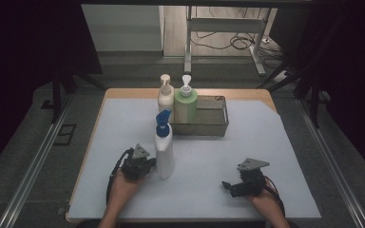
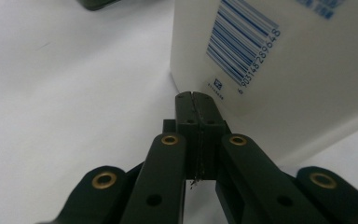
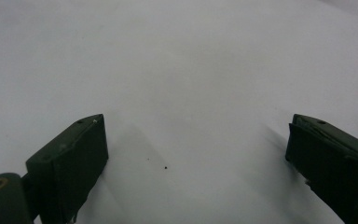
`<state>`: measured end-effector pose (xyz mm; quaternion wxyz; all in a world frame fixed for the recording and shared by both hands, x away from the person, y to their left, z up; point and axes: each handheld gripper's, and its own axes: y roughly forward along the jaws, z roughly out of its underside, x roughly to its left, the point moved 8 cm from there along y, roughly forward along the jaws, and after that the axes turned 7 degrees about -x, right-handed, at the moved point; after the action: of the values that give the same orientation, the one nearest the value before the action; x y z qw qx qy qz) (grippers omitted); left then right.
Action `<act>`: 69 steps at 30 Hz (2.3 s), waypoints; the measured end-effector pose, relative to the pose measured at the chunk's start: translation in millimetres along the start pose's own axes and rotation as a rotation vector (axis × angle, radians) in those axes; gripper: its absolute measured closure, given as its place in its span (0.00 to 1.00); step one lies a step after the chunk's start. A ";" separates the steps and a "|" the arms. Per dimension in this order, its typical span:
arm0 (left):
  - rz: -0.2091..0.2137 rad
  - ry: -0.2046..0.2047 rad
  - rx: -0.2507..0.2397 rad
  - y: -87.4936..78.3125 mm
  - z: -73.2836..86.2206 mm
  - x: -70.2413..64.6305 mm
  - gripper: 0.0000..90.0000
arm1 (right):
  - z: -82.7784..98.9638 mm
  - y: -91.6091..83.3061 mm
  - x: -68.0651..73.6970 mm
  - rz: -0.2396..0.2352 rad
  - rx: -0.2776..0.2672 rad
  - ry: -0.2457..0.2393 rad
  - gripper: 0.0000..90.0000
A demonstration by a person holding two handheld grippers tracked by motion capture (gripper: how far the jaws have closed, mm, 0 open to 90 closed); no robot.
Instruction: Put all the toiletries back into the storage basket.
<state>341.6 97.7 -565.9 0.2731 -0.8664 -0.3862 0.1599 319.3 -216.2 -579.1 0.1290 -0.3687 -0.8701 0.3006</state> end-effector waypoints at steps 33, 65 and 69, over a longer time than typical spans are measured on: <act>0.175 0.101 0.011 15.8 -10.4 -69.6 0.99 | -0.1 -0.1 -0.1 0.002 0.003 -0.001 0.06; 0.058 0.018 0.007 -16.6 15.3 -54.3 0.36 | -18.2 -8.1 12.6 -0.059 -0.004 -0.043 0.04; 0.032 0.003 0.021 -23.5 26.0 -49.8 0.25 | -26.6 -9.5 19.1 -0.085 -0.012 -0.065 0.01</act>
<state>282.8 82.1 -569.4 0.2801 -0.8699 -0.3701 0.1670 312.5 -196.3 -552.3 0.1113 -0.3222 -0.8905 0.3015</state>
